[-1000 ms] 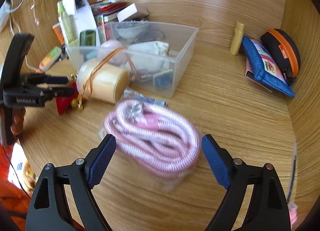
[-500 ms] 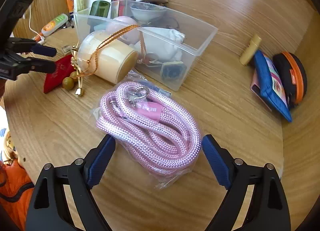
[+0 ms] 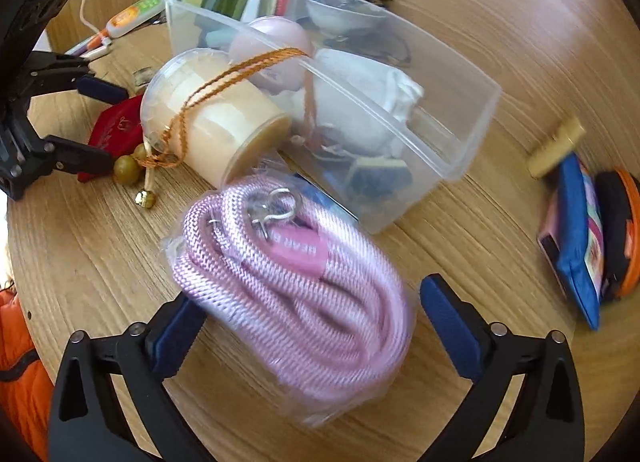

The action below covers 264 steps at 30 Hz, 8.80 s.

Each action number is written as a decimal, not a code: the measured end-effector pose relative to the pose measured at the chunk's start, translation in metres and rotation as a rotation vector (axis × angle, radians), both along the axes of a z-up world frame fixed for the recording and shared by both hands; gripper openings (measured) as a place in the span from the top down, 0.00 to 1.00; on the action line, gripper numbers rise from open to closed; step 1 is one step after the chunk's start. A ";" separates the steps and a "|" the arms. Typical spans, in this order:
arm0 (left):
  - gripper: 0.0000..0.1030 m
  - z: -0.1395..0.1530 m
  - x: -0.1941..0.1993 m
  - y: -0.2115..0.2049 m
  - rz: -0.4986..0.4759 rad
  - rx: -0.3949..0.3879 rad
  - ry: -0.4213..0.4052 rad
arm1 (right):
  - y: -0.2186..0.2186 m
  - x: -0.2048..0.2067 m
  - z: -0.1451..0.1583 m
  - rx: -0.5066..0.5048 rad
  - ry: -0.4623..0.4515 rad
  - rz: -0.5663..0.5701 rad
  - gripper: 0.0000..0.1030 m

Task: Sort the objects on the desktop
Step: 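Grasp the bagged pink rope with the right tool while the left tool reaches the red velvet pouch, then grasp the red velvet pouch with the left tool while the right tool holds the pink rope, then carry the pouch and pink rope with both tools over the clear box, then open both tools to drop the pouch and rope into the box, then withdraw both tools from the box toward the soap bar and blue card, then grasp the beige soap bar with the left tool while the right tool grasps the blue Max card, then lift the soap bar and card with both tools and carry them over the box, then open both tools to release the soap bar and card into the box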

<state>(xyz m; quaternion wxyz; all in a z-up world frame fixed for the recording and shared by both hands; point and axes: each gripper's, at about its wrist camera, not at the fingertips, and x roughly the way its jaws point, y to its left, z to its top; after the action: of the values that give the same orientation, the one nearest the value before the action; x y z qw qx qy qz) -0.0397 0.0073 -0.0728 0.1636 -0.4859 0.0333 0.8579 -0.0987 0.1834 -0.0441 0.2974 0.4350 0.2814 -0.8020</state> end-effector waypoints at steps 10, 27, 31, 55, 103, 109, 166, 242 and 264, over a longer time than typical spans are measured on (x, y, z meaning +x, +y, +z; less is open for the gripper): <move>0.39 0.001 0.000 -0.002 0.014 -0.036 0.056 | 0.000 -0.006 -0.007 -0.138 -0.129 0.013 0.13; 0.53 0.045 0.020 -0.035 0.137 0.061 0.168 | 0.016 0.041 0.007 -0.277 -0.088 -0.077 0.39; 0.53 0.057 0.018 -0.035 0.136 0.081 0.201 | 0.027 0.044 0.026 -0.308 -0.039 -0.107 0.39; 0.53 0.125 -0.049 -0.032 0.187 0.134 0.365 | 0.016 -0.023 0.109 -0.489 0.217 -0.241 0.39; 0.33 0.076 -0.131 -0.011 0.138 0.076 0.265 | -0.031 -0.100 0.048 -0.364 0.145 -0.309 0.31; 0.29 0.084 -0.124 -0.013 0.144 0.079 0.300 | -0.026 -0.093 0.061 -0.400 0.193 -0.310 0.20; 0.09 0.003 -0.024 -0.064 0.169 -0.063 0.098 | -0.007 -0.009 -0.004 -0.229 0.034 -0.385 0.18; 0.62 0.089 -0.089 0.006 0.099 0.109 0.254 | 0.012 -0.036 0.065 -0.496 0.178 -0.358 0.54; 0.61 0.081 -0.110 0.017 0.065 0.088 0.224 | -0.014 -0.038 0.058 -0.462 0.182 -0.294 0.42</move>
<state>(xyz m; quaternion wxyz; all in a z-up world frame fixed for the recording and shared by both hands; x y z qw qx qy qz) -0.1501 0.0241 0.0078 0.1520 -0.3802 -0.0020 0.9123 -0.1364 0.1695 0.0137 0.2427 0.3181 0.0508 -0.9150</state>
